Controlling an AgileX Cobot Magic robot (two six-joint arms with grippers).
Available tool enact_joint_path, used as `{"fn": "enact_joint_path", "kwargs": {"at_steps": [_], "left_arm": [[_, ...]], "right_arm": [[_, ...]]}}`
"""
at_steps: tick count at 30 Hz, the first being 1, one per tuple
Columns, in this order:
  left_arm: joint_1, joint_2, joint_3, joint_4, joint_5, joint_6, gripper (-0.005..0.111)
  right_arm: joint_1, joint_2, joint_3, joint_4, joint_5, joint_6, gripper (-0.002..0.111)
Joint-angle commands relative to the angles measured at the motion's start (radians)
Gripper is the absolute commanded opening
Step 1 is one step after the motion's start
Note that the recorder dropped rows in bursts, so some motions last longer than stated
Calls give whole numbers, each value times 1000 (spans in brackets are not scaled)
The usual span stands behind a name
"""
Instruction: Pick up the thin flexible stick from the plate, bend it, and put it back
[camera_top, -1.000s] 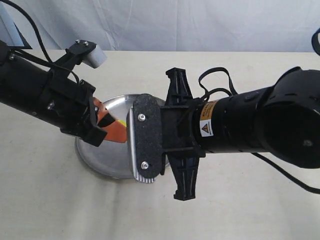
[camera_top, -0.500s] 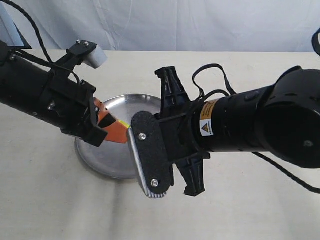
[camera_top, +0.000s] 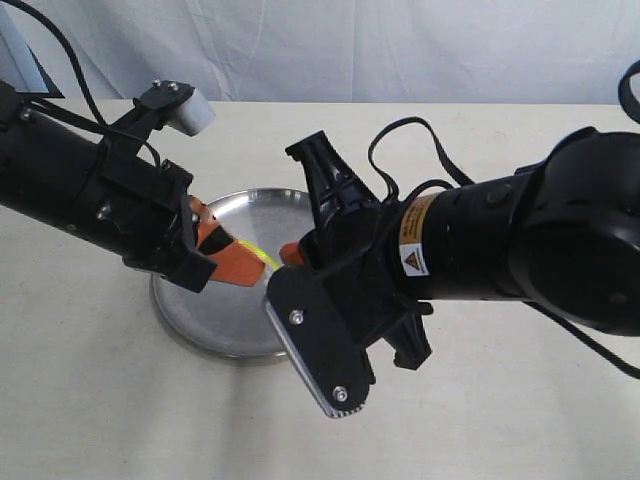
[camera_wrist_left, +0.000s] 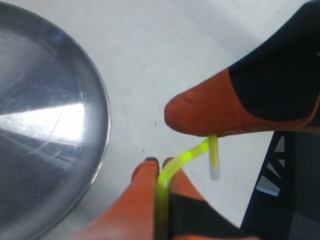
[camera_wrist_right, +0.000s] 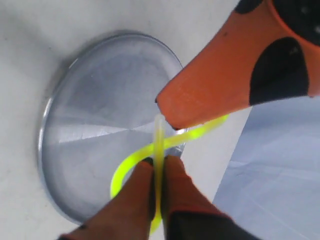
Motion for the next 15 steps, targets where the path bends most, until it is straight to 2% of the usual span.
{"fn": "enact_joint_path", "kwargs": {"at_steps": [1,7,15], "left_arm": [[9,-4,-13,-58,-106,-18,0],[9,-4,-13,-58,-106,-18,0],[9,-4,-13,-74,-106,-18,0]], "right_arm": [[10,3,17,-39,143,-70,0],[10,3,17,-53,155,-194,0],[10,3,17,-171,155,-236,0]]}}
